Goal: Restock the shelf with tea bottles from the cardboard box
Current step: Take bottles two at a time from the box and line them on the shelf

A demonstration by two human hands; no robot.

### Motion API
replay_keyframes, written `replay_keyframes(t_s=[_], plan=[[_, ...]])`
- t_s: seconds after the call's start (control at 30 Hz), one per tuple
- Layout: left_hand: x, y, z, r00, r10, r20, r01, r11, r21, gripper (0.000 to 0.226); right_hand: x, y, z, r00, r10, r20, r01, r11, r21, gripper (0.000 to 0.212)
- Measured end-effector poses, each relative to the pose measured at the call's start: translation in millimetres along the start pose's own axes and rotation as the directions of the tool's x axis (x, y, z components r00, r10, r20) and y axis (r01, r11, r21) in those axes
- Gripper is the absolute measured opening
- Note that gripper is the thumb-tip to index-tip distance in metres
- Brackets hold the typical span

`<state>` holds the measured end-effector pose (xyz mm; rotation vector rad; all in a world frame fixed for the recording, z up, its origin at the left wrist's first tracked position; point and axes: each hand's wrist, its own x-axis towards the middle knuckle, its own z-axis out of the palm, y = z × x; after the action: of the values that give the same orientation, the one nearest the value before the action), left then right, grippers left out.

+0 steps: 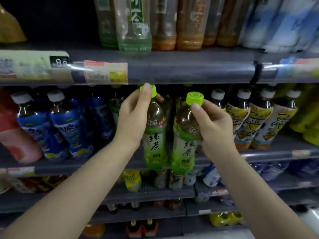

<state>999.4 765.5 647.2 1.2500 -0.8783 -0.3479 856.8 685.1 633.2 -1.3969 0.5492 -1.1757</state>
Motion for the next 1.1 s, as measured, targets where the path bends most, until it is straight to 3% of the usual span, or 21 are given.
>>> replay_keyframes(t_s=[0.1,0.2,0.33,0.43,0.57,0.73,0.9,1.0,1.1], plan=[[6,-6,7,0.999,0.045,-0.017,-0.045,0.999,0.030,0.043,9,8,7,0.997,-0.074,-0.022,0.074,0.997,-0.018,0.031],[12,-16,16,0.993,0.102,-0.058,-0.099,0.994,0.043,0.026,17,14,13,0.991,-0.134,-0.014,0.133,0.990,-0.046,0.023],[22,-30,23,0.988,0.142,-0.056,-0.135,0.985,0.107,0.018,27,23,14,0.987,-0.153,-0.042,0.148,0.984,-0.094,0.031],[27,-43,24,0.993,0.113,0.017,-0.114,0.976,0.184,0.025,36,33,11,0.992,-0.108,-0.064,0.102,0.991,-0.091,0.033],[37,-50,24,0.999,0.013,0.029,-0.020,0.968,0.251,0.012,46,40,12,0.994,-0.090,-0.061,0.081,0.987,-0.140,0.033],[43,-48,21,0.995,0.039,0.093,-0.070,0.930,0.361,0.033,52,40,16,0.990,-0.118,-0.075,0.099,0.970,-0.221,0.022],[44,-47,16,0.981,0.047,0.189,-0.126,0.893,0.432,0.050,55,43,15,0.991,-0.116,-0.066,0.091,0.949,-0.301,0.027],[40,-54,12,0.972,0.070,0.226,-0.167,0.879,0.447,0.078,51,43,12,0.997,-0.078,-0.011,0.067,0.919,-0.389,0.038],[37,-62,11,0.984,0.082,0.157,-0.149,0.860,0.488,0.081,47,40,10,0.995,-0.084,0.060,0.103,0.847,-0.521,0.068]])
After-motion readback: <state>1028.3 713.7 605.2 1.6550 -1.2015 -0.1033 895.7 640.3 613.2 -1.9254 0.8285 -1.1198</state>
